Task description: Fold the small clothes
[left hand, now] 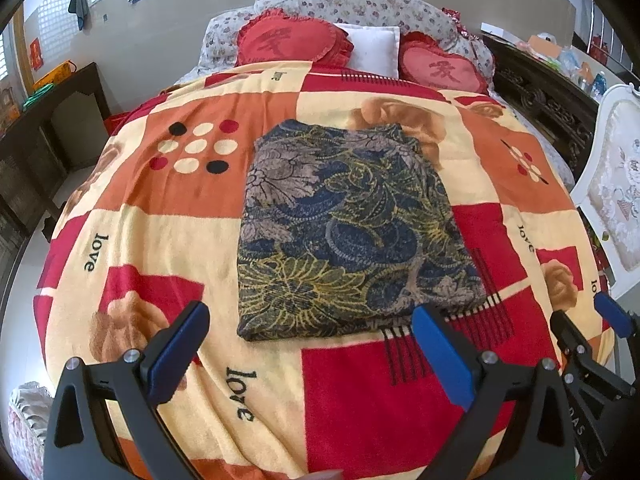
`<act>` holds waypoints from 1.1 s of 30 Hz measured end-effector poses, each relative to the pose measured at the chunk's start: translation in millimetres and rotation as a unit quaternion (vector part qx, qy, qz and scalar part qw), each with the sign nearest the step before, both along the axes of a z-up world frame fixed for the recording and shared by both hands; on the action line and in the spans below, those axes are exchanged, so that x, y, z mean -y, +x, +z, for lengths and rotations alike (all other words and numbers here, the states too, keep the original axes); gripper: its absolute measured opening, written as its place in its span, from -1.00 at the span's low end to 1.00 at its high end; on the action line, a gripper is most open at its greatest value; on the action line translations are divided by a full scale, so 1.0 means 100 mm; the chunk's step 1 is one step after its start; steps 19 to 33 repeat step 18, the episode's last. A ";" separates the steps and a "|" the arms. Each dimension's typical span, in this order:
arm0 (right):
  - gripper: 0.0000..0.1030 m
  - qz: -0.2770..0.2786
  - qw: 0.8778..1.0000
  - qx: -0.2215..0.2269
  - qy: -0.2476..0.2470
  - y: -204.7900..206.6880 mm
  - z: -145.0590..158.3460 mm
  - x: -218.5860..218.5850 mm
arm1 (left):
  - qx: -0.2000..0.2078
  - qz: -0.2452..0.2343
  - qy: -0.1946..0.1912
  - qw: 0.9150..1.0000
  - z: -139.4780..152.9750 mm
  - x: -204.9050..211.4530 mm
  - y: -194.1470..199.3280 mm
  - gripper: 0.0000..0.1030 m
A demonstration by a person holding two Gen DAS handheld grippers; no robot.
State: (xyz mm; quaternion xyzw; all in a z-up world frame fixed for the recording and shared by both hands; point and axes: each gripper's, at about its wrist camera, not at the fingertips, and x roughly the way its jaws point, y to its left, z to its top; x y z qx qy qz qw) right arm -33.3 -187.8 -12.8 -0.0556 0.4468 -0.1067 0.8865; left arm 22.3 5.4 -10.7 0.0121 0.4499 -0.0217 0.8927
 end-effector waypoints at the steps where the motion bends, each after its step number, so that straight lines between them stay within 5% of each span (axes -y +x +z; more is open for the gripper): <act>1: 0.41 0.001 1.000 -0.001 0.003 0.00 0.00 -0.01 | -0.001 0.001 0.000 1.000 -0.01 -0.01 0.00 0.99; 4: 0.41 0.006 1.000 -0.004 0.018 0.01 -0.01 -0.03 | -0.004 0.004 -0.001 1.000 -0.03 -0.02 0.01 0.99; 9: 0.41 0.036 0.989 -0.011 0.141 0.02 0.00 -0.02 | -0.010 0.005 -0.006 1.000 -0.09 -0.05 0.02 0.99; 33: 0.41 0.065 0.983 0.008 0.171 -0.01 0.14 -0.17 | 0.006 0.003 -0.008 1.000 -0.06 -0.06 -0.01 0.99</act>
